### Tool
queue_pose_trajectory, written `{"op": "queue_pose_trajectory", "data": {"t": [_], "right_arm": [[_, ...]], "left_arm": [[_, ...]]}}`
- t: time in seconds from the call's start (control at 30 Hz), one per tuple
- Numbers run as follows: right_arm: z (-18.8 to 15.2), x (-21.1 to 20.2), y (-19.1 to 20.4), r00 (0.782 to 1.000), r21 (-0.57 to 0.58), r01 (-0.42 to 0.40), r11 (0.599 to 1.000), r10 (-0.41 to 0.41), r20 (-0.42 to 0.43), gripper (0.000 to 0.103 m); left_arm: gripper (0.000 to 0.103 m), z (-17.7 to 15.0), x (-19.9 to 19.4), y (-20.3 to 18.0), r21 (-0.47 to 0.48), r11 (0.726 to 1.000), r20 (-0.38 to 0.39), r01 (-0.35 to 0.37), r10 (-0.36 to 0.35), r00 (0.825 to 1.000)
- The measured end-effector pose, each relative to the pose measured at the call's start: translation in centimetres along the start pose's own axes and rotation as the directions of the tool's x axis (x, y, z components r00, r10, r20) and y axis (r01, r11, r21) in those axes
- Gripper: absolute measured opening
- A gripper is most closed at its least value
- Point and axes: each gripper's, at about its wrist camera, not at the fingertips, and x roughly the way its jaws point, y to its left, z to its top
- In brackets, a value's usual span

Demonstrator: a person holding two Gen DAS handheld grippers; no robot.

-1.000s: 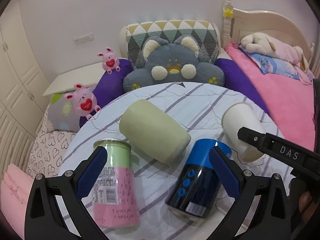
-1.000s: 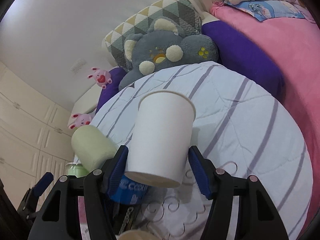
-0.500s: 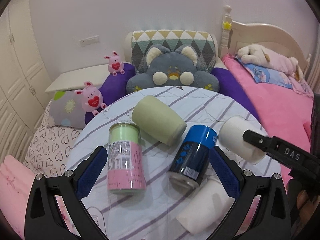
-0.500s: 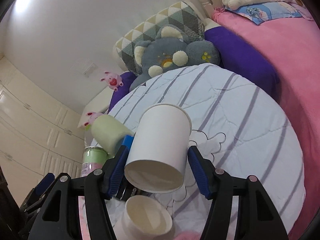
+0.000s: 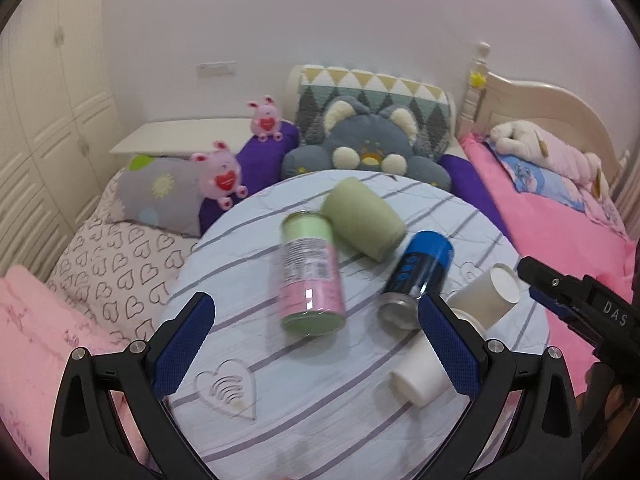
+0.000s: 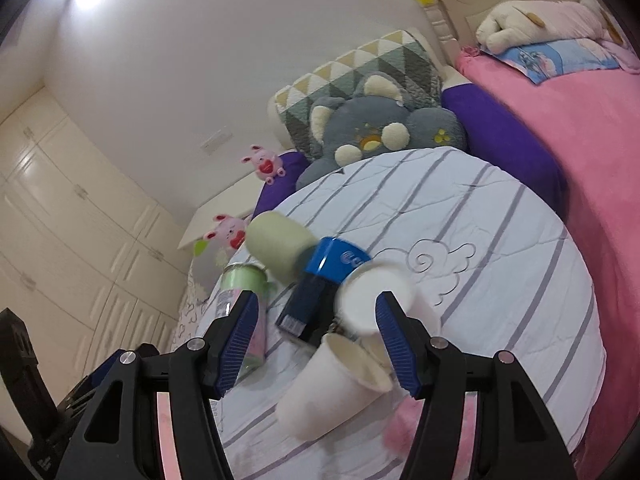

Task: Flip cup upright
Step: 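Lift the white paper cup with the right gripper and rotate it upright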

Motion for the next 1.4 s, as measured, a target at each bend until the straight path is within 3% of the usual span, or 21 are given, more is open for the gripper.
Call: {"op": "queue_pose_trajectory", "data": {"t": [0.2,0.23,0.27,0.3,0.43,0.53,0.77,0.83,0.87,1.0,1.2,1.4], "right_arm": [[-0.6,-0.5,-0.7,0.997,0.025,0.066,0.997,-0.067,0.041,0.065],[-0.7,-0.6,-0.8,0.995,0.025,0.088,0.996,-0.089,0.05,0.068],[-0.8,-0.6,-0.8,0.992,0.021,0.109,0.994,-0.11,0.055,0.081],[-0.8,-0.5,-0.9,0.99,0.021,0.128,0.992,-0.129,0.054,0.082],[-0.5,1.2,-0.6,0.984,-0.024,0.178,0.984,-0.178,0.012,0.082],[-0.5,3.2,0.1,0.965,-0.098,0.257,0.961,-0.26,-0.022,0.082],[-0.8,6.2,-0.6,0.953,-0.153,0.284,0.947,-0.297,-0.068,0.082],[-0.7,6.4,-1.2,0.952,-0.145,0.283,0.948,-0.296,-0.076,0.076],[-0.7,6.5,-1.5,0.952,-0.142,0.283,0.949,-0.296,-0.083,0.065],[-0.6,6.4,-2.0,0.954,-0.147,0.27,0.952,-0.284,-0.09,0.065],[-0.8,4.6,-0.8,0.957,-0.19,0.288,0.939,-0.291,0.013,0.065],[-1.8,1.2,3.3,0.958,-0.298,0.279,0.913,-0.244,0.151,0.065]], "left_arm": [[0.103,-0.8,0.3,0.5,-0.012,1.0,-0.013,0.012,-0.012,1.0],[0.103,-0.9,0.5,0.2,0.0,1.0,-0.018,0.015,-0.015,1.0],[0.103,-1.0,0.6,0.1,0.009,1.0,-0.022,0.015,-0.015,1.0],[0.103,-1.0,1.0,-0.3,0.022,1.0,-0.026,0.016,-0.015,1.0],[0.103,-0.9,1.8,-0.8,0.032,0.999,-0.037,0.03,-0.028,0.999],[0.103,-0.8,2.5,-0.7,0.03,0.999,-0.047,0.03,-0.029,0.998],[0.103,-0.5,3.8,-0.1,0.015,0.999,-0.064,0.028,-0.027,0.998],[0.103,-0.4,4.0,-0.1,0.021,0.999,-0.065,0.029,-0.028,0.998],[0.103,-0.3,4.0,-0.2,0.022,0.999,-0.064,0.032,-0.031,0.997],[0.103,-0.3,4.2,-0.5,0.027,0.999,-0.067,0.043,-0.041,0.997],[0.103,-1.0,3.5,-0.6,0.033,0.998,-0.07,0.056,-0.054,0.996],[0.103,-1.7,1.9,2.3,-0.04,0.998,-0.049,0.048,-0.05,0.998]]}}
